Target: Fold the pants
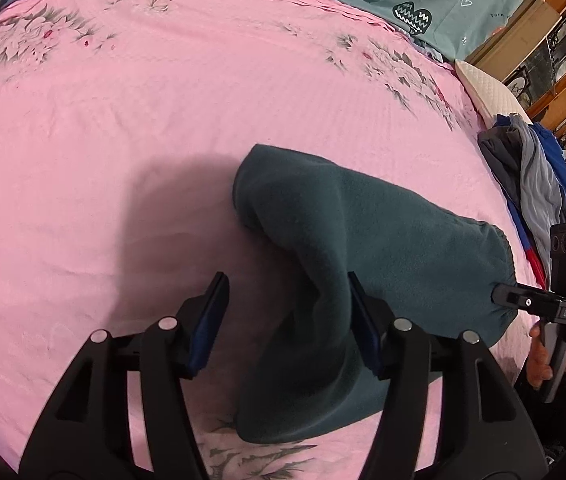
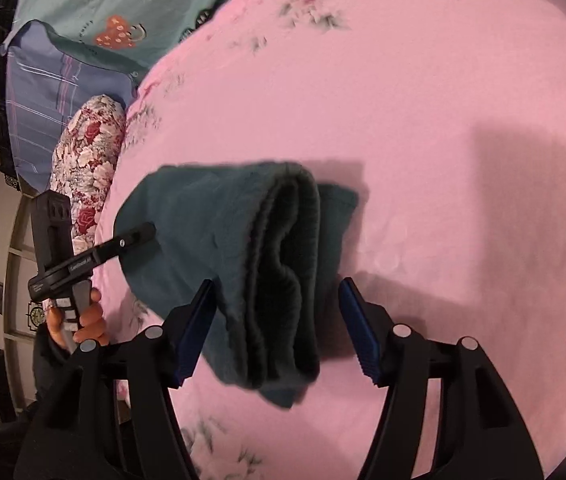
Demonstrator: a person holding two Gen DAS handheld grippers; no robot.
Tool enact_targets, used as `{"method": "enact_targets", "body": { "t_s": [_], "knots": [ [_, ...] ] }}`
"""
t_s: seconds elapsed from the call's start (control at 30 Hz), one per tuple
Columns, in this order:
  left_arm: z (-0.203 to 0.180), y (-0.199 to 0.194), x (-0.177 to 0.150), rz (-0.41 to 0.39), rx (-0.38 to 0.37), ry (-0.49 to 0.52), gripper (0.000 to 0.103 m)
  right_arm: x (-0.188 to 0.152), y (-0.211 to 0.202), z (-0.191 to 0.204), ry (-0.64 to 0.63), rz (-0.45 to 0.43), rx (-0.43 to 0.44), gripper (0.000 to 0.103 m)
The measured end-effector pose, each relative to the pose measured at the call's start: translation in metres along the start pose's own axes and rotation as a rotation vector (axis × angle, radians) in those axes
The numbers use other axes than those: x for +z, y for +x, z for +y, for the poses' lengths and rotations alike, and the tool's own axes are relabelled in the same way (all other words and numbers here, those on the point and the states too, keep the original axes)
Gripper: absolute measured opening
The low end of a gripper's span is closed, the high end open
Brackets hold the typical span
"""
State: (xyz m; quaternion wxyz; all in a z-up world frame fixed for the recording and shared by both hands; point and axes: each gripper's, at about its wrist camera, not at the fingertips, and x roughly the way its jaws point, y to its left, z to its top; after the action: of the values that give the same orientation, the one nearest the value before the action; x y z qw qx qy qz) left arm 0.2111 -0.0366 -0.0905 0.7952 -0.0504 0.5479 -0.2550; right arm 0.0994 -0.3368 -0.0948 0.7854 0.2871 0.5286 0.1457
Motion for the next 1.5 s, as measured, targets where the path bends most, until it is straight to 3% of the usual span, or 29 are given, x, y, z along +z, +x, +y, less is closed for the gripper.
{"method": "enact_targets", "body": {
  "t_s": [0.17,0.2,0.23,0.27,0.4,0.43,0.47,0.5,0.57,0.7,1.07,1.27,1.5],
  "knots": [
    [-0.003,0.002,0.000,-0.010,0.013,0.003,0.060,0.011,0.012,0.000,0.035,-0.006,0.073,0.066],
    [-0.004,0.002,0.000,-0.012,0.017,0.005,0.061,0.010,0.013,0.003,0.036,0.003,0.078,0.060],
    [-0.005,0.002,0.000,-0.016,0.020,0.005,0.061,0.009,0.018,0.006,0.033,0.041,0.107,0.046],
    [-0.006,0.002,0.000,-0.019,0.024,0.006,0.061,0.007,0.025,0.008,0.029,0.087,0.123,0.024],
    [-0.007,0.001,0.000,-0.027,0.027,0.008,0.058,0.001,0.022,0.018,-0.017,0.046,0.084,0.019],
    [-0.008,0.001,0.000,-0.028,0.021,0.008,0.039,0.002,0.016,0.021,-0.021,0.022,0.080,0.019],
    [-0.008,0.003,-0.001,-0.005,-0.037,-0.001,0.024,0.002,0.012,0.024,-0.030,0.009,0.085,0.019],
    [-0.009,0.003,-0.003,0.001,-0.050,-0.006,0.017,0.002,0.009,0.028,-0.036,0.000,0.091,0.019],
    [-0.017,-0.002,-0.006,-0.029,-0.016,0.020,0.014,0.002,0.003,0.040,-0.063,-0.012,0.094,0.019],
    [-0.015,-0.013,-0.008,-0.061,-0.034,-0.006,0.012,0.007,-0.010,0.062,-0.116,-0.030,0.102,0.019],
    [-0.014,-0.050,0.003,-0.120,-0.013,-0.018,0.012,0.032,-0.018,0.080,-0.162,-0.045,0.110,0.019],
    [-0.013,-0.072,0.056,-0.176,0.029,-0.015,0.012,0.090,-0.025,0.110,-0.212,-0.070,0.122,0.019],
    [0.013,-0.085,0.168,-0.262,0.099,-0.055,0.012,0.211,0.005,0.142,-0.267,-0.095,0.141,0.019]
  ]
}}
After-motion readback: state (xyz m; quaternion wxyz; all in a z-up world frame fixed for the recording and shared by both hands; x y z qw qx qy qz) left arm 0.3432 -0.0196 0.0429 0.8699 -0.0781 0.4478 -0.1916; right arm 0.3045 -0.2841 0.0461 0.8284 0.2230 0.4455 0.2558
